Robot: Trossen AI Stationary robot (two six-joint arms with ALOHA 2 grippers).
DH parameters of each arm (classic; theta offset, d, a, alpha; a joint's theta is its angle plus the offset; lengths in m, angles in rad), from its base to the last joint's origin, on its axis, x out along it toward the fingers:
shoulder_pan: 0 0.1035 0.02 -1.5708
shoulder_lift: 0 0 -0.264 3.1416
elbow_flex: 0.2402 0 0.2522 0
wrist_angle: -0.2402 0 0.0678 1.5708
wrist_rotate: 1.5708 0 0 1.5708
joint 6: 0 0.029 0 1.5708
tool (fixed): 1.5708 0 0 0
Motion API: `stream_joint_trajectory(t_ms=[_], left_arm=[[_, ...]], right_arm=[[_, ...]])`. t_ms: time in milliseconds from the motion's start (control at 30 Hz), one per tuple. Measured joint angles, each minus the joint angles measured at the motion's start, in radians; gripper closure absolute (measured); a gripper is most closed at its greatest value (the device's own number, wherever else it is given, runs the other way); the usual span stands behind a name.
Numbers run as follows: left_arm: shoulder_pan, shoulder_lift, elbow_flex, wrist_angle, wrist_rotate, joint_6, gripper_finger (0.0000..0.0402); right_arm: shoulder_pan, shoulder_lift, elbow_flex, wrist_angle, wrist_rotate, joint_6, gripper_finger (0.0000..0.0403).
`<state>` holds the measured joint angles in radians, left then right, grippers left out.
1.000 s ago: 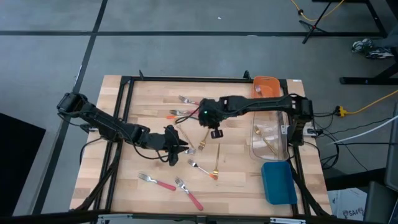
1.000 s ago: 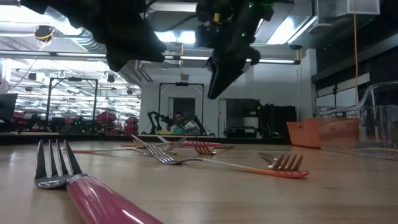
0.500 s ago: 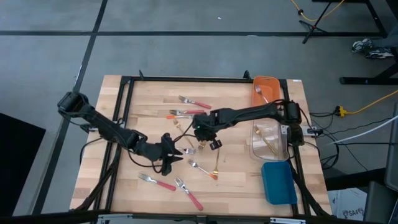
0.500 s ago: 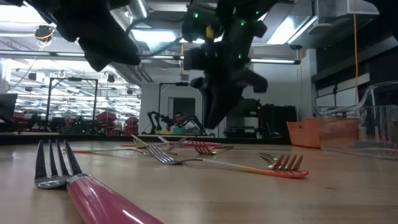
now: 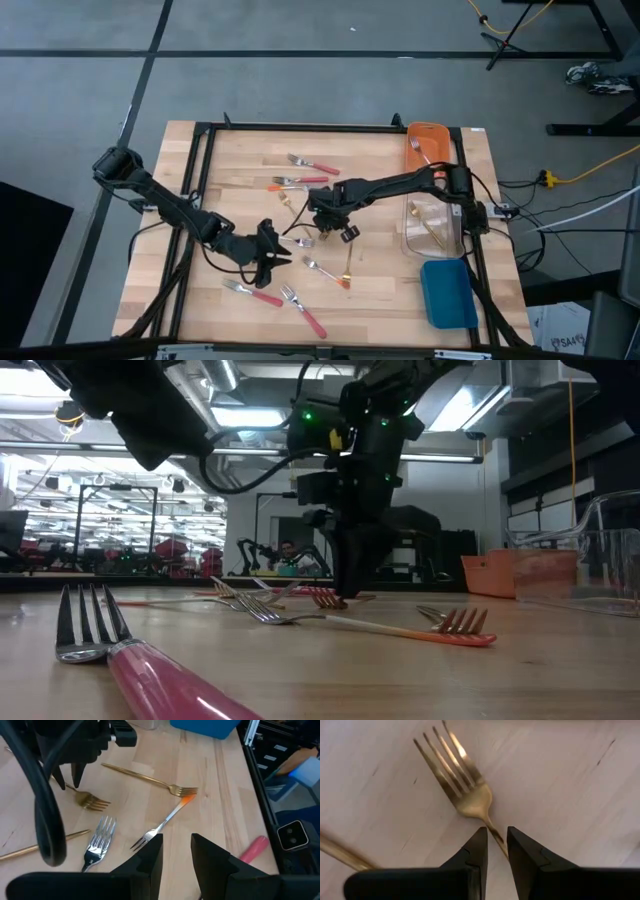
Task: Sort silverware by color (type)
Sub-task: Put the gold fork into the transparent bin
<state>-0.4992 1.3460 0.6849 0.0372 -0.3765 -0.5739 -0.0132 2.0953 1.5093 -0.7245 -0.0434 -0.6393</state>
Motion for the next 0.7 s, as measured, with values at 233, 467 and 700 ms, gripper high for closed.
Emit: stream_joint_trajectory(t_ms=[233,467,700], left_arm=[[0.0,0.0,0.0,0.0,-0.001,0.0,0.0308],[0.001,0.0,0.0,0.0,-0.002,-0.001,0.0308],[0.001,0.0,0.0,0.001,-0.007,-0.001,0.0308]], right_arm=[[0.0,0.016,0.0,-0.011,0.042,-0.07,0.0339],[0.0,0.031,0.003,-0.012,0.06,-0.075,0.0339],[0.0,0.032,0.003,-0.013,0.06,-0.065,0.0355]])
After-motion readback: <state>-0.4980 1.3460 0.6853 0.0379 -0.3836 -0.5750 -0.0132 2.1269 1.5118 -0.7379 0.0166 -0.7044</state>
